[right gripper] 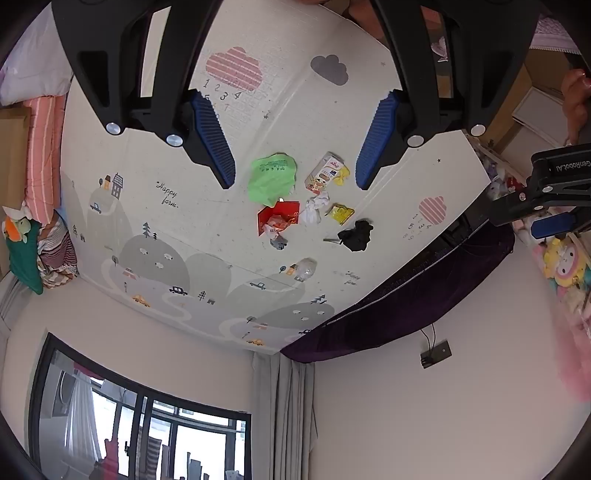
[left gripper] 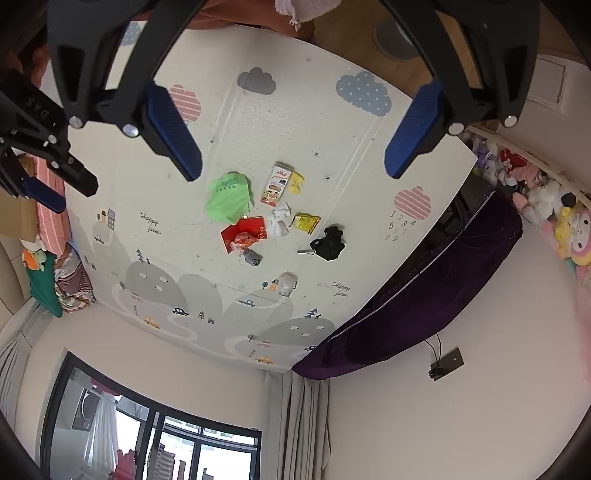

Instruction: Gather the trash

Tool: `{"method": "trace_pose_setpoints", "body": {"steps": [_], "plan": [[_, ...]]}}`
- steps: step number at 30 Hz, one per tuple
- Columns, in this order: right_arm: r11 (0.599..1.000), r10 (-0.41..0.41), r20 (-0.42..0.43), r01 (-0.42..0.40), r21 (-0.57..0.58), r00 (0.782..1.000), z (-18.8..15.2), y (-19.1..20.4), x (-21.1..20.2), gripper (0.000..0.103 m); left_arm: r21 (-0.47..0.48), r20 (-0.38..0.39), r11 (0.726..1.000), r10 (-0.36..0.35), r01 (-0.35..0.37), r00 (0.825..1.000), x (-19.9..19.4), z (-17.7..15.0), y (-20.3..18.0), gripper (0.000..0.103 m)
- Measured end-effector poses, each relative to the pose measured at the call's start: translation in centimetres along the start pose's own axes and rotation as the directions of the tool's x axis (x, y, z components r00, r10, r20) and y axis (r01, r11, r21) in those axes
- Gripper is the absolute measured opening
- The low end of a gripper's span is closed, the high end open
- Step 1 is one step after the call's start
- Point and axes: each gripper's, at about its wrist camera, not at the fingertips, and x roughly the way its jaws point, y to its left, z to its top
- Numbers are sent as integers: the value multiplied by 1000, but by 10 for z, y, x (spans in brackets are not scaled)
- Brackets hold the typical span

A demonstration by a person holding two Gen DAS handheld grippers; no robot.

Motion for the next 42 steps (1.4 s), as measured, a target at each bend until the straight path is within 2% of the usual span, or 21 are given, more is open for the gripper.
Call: {"method": "trace_pose_setpoints", "body": {"steps": [33, 41, 42], "plan": [[1000, 0, -4, 0, 6, 1000, 4, -14, -1, 66, -1, -2, 1000, 0, 0, 1000, 5, 4, -2, 99], [1000, 3, -6, -3, 9, 1000, 3, -17, 2, 66, 3, -7, 1000, 2, -2, 1000, 10, 5, -4, 99], [1000, 3, -8, -3, 10, 1000, 4, -18, 13, 66, 3, -8, 1000, 2, -2, 1000, 10, 5, -5, 99]]}}
